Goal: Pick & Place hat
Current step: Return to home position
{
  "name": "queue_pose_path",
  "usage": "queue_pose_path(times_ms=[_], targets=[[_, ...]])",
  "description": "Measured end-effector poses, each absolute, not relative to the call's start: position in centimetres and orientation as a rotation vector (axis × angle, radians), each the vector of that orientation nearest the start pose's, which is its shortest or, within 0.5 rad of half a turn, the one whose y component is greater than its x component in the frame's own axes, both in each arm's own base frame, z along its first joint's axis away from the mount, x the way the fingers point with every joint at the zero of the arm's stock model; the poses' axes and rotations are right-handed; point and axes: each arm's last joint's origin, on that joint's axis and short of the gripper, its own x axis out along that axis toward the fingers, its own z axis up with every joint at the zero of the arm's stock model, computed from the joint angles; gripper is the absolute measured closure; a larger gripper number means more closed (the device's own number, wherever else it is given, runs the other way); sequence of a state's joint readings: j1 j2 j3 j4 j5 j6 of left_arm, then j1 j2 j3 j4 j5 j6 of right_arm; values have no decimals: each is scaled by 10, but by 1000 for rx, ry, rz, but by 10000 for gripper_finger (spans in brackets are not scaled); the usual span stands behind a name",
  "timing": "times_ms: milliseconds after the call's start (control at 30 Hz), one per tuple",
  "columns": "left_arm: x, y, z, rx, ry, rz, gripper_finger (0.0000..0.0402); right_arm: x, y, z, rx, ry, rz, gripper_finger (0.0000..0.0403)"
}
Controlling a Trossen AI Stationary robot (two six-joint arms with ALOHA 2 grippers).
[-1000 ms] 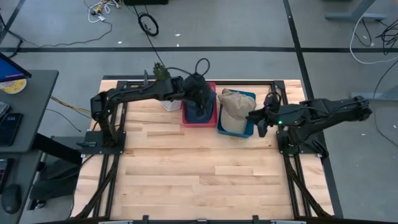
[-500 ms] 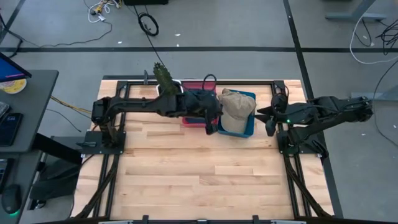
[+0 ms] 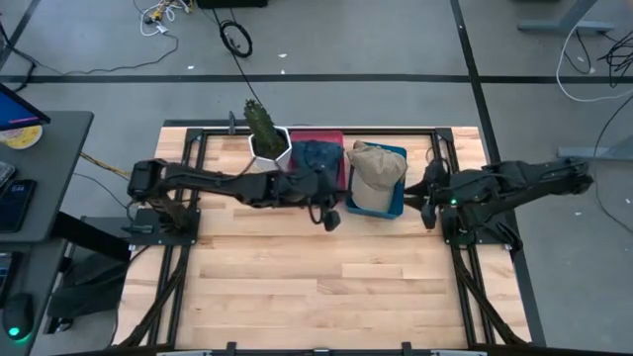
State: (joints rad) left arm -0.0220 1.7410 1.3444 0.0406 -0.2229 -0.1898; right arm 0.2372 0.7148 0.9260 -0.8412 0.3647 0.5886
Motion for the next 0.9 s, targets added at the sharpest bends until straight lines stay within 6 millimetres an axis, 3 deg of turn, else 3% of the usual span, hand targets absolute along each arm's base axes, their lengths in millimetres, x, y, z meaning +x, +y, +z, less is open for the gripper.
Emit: queue_pose_path(times_ms=[100,233,400,600,900], targets=[[388,-7,307,-104,292,251,399,131,23,316,422,522,-241,266],[357,-4,309,-96,281,313,399,140,25,304,458,482,-219,287],[310,2,294,-149,203,391,399,146,26,299,457,478,-214,313],[257,5,281,-215,-15,380,399,150,24,300,449,460,-224,333],[193,6,264,-202,-172,396,399,151,21,300,455,451,-248,344]])
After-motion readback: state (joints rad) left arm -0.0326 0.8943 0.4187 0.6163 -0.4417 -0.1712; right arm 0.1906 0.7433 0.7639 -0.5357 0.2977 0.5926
